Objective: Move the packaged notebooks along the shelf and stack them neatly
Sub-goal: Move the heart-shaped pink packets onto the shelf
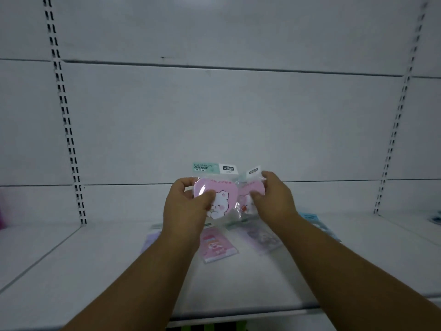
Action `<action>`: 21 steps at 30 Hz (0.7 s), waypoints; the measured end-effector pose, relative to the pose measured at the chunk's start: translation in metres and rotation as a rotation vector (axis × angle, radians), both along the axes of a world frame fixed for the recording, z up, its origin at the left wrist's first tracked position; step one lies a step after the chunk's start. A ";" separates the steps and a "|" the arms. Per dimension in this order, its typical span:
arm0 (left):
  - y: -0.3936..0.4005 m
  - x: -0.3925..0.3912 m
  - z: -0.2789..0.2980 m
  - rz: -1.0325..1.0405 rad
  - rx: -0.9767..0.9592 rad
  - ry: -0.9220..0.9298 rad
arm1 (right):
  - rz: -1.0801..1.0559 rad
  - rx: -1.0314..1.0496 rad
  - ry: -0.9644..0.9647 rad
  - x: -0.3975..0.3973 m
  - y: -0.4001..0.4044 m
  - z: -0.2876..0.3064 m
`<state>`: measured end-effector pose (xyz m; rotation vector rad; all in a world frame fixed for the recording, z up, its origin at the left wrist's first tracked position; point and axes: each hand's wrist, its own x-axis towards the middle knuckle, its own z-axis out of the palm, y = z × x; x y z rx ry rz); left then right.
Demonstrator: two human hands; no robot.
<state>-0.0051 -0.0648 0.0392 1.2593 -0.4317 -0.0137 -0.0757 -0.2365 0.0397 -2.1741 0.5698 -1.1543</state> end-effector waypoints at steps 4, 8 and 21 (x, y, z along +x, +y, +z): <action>-0.035 -0.027 -0.006 -0.028 0.048 -0.005 | -0.116 -0.040 -0.130 -0.053 -0.030 0.032; -0.097 -0.076 -0.010 -0.152 0.091 -0.003 | -0.174 -0.026 -0.203 -0.131 -0.070 0.049; -0.385 -0.374 -0.007 -0.631 0.159 -0.069 | -0.453 0.063 -0.343 -0.479 -0.250 0.044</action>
